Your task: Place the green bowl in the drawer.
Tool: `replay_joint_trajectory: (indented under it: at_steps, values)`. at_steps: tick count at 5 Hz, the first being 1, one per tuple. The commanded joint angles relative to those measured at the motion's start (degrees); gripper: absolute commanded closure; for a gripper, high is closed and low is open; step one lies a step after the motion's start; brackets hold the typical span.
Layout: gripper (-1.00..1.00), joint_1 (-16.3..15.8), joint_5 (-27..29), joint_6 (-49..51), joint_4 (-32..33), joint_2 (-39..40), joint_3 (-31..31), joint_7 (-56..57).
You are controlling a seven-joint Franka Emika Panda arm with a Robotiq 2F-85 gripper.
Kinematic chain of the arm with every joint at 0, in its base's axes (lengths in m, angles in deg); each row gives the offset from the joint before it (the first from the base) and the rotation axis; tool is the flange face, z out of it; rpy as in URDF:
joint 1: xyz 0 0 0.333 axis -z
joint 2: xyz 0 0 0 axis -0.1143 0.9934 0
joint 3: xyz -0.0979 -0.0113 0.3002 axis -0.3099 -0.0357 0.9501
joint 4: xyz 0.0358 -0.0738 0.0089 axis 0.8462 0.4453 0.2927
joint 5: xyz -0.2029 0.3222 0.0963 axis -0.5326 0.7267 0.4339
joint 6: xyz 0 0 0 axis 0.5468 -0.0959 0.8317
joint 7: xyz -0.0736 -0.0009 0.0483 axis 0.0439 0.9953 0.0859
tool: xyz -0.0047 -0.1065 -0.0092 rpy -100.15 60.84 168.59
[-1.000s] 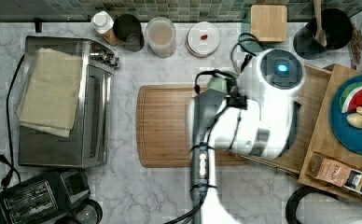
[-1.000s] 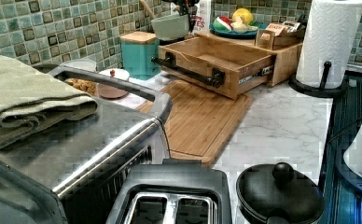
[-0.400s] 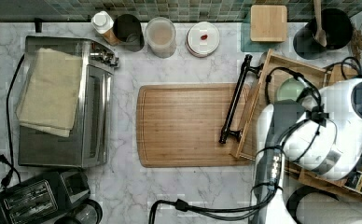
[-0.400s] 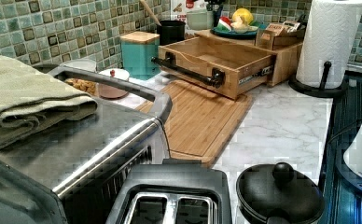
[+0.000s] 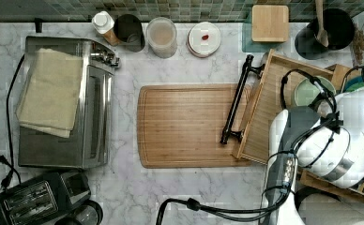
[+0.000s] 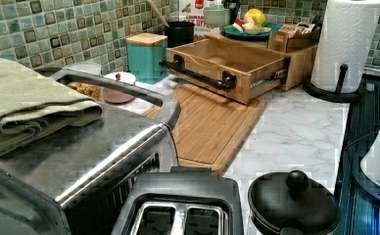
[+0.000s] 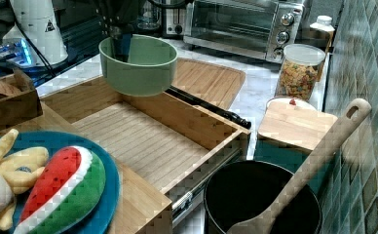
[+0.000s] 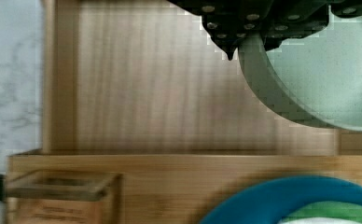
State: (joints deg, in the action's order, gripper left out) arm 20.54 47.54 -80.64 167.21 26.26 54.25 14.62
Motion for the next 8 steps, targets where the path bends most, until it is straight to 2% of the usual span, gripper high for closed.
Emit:
replay_joint_trajectory:
  at_steps: [1, 2, 3, 4, 5, 7, 8]
  values:
    - [1.00, 0.93, 5.39, -6.88, 5.74, 4.04, 0.61, -0.16]
    - [1.00, 2.12, 8.45, -10.18, 7.05, 5.72, 0.56, 3.73]
    - [1.00, 2.25, 9.01, -9.08, 6.79, 7.20, 0.25, 3.60]
    - [1.00, 2.09, 7.31, -12.03, 8.77, 7.48, 0.29, 2.20]
    - [1.00, 0.78, 5.59, -12.17, 8.69, 8.41, -1.83, 0.97]
    - [0.99, 0.29, 3.98, -12.01, 9.53, 8.24, -2.78, -2.05]
    - [-1.00, 0.21, 3.95, -13.90, 8.62, 9.96, -2.82, -2.34]
